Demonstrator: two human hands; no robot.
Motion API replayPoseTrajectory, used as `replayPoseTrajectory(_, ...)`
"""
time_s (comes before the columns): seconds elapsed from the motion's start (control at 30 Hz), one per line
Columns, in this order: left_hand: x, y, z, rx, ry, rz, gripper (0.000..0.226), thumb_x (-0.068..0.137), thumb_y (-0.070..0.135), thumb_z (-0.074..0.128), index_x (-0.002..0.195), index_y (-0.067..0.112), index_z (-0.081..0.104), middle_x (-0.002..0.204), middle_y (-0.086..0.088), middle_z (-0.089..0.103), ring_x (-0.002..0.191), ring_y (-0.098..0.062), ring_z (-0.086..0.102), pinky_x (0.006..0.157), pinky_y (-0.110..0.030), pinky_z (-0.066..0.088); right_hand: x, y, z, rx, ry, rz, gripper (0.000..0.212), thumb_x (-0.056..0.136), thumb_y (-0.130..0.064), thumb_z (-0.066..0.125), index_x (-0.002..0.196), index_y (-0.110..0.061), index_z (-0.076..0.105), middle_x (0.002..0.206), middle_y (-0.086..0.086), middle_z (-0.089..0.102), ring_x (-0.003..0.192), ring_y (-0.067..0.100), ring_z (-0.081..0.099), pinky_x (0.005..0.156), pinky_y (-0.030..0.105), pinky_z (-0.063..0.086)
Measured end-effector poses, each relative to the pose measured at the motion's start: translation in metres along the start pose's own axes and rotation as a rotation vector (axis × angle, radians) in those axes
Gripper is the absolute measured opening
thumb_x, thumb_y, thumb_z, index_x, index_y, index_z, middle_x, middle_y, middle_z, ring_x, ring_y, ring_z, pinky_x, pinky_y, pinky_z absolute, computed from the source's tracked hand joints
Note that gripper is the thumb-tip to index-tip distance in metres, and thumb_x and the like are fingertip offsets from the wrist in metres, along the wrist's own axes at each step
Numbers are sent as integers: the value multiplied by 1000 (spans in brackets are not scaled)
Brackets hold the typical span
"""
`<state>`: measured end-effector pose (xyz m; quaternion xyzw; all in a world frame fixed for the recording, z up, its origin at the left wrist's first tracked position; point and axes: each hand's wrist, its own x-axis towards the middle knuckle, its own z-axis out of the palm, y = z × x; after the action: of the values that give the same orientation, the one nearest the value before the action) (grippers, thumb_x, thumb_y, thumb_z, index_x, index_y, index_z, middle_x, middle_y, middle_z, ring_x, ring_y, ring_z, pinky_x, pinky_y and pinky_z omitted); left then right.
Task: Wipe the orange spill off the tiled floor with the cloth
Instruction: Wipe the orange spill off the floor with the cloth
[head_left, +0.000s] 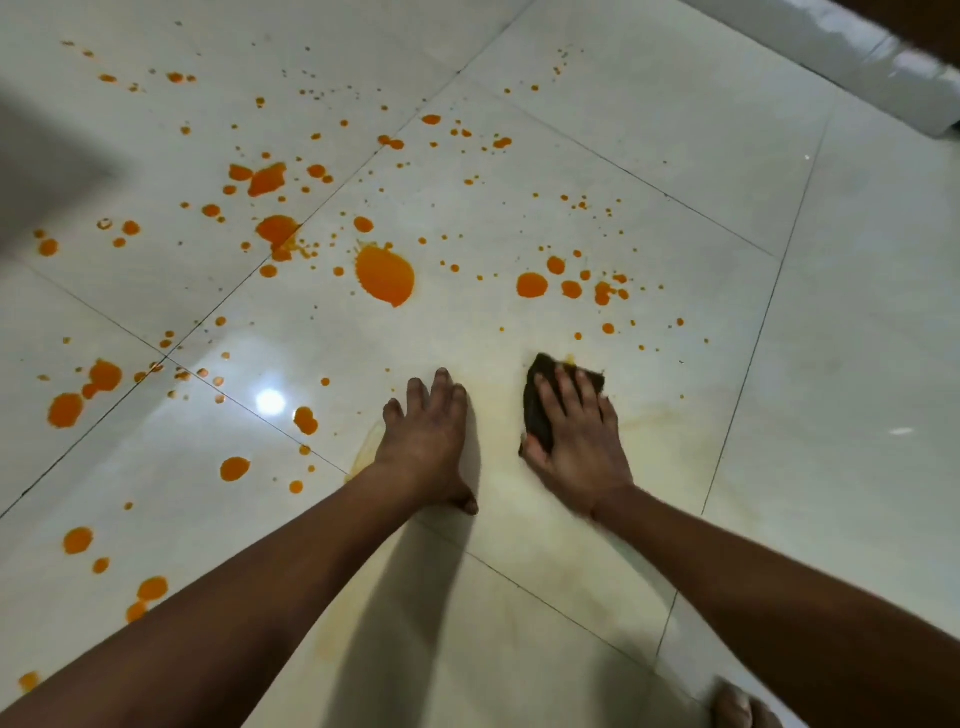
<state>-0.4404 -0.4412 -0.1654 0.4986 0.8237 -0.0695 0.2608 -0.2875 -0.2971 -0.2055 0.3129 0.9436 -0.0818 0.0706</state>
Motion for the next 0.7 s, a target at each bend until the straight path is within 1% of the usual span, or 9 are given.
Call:
replayPoseTrajectory(0.1,1,3,1,16,-5,0,133,56,64,80,149,11,2,157,-15,-8,142,-44,3,112,-59,23,46,-2,-5,22,35,147,75,89,-58,27,155,-25,13,162,6,12,149,28,4,117,51,10)
replayPoseTrajectory(0.2,-2,3,-1,3,-13,0,133,57,62,81,149,11,0,157,-14,-9,142,-44,1,113,-59,22,-9,-8,-1,17,14,-27,75,91,-57,33,155,-27,10,163,5,9,149,26,1,119,49,10)
replayPoseTrajectory(0.3,-3,4,-3,-17,-10,-10,132,58,60,81,150,11,-1,158,-13,-11,143,-42,-1,115,-57,20,-34,15,-1,23,-21,-172,76,89,-58,37,155,-28,14,163,4,11,149,26,5,117,52,18)
replayPoseTrajectory(0.43,-6,-2,4,-75,12,-8,134,57,65,79,151,14,-1,160,-9,-13,146,-36,-6,118,-49,12,57,-9,-7,27,45,42,77,87,-59,31,154,-25,18,162,6,15,148,29,7,117,52,12)
replayPoseTrajectory(0.47,-9,-4,7,-91,24,-11,133,58,67,77,152,13,-1,160,-8,-14,147,-33,-8,118,-47,9,64,-26,-6,30,55,27,77,86,-58,31,154,-25,19,162,7,16,148,30,8,117,53,12)
replayPoseTrajectory(0.53,-19,-9,11,-105,63,-24,131,61,72,70,152,11,-2,161,-8,-13,148,-28,-8,119,-43,5,40,-53,0,28,26,-165,77,84,-57,34,153,-25,21,161,7,17,148,29,8,118,53,12)
replayPoseTrajectory(0.6,-35,-16,13,-111,89,-59,128,66,74,65,153,10,-3,162,-8,-10,149,-26,-5,119,-41,3,-6,-46,0,27,-49,-386,77,85,-56,38,154,-27,18,162,5,16,149,27,7,118,52,13)
replayPoseTrajectory(0.67,-52,-25,17,-134,102,-106,125,66,72,67,153,8,4,162,-9,-1,148,-28,4,118,-43,8,-17,-15,-6,33,-86,-477,76,86,-56,39,154,-28,18,162,4,15,149,25,6,117,53,15)
replayPoseTrajectory(0.7,-61,-31,19,-143,101,-128,125,63,71,70,153,8,11,162,-10,5,147,-30,11,117,-45,12,-5,-4,-6,27,-73,-457,76,86,-56,38,154,-28,19,162,4,14,149,25,6,116,54,17)
